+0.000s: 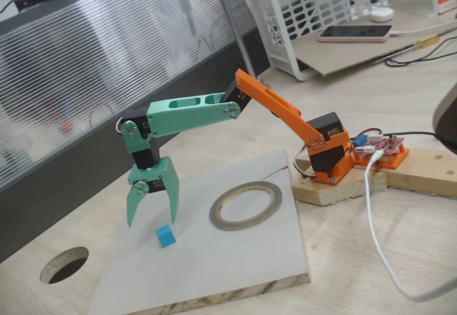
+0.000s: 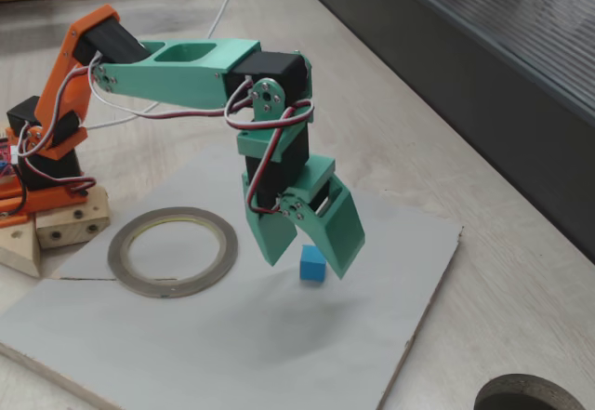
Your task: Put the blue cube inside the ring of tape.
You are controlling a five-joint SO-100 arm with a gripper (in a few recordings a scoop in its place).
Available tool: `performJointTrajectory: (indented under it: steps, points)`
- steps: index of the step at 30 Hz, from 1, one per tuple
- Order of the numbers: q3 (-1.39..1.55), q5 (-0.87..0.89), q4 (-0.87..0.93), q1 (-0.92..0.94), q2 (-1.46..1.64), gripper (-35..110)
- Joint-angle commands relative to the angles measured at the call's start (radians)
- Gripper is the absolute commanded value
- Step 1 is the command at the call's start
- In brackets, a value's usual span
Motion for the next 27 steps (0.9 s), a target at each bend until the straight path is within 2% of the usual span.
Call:
performJointTrajectory:
  steps: [1,27]
  points:
    - [-0.017,0.009,0.018,-0.018,0.025,61]
    - [-0.018,0.009,0.018,-0.020,-0.064,61]
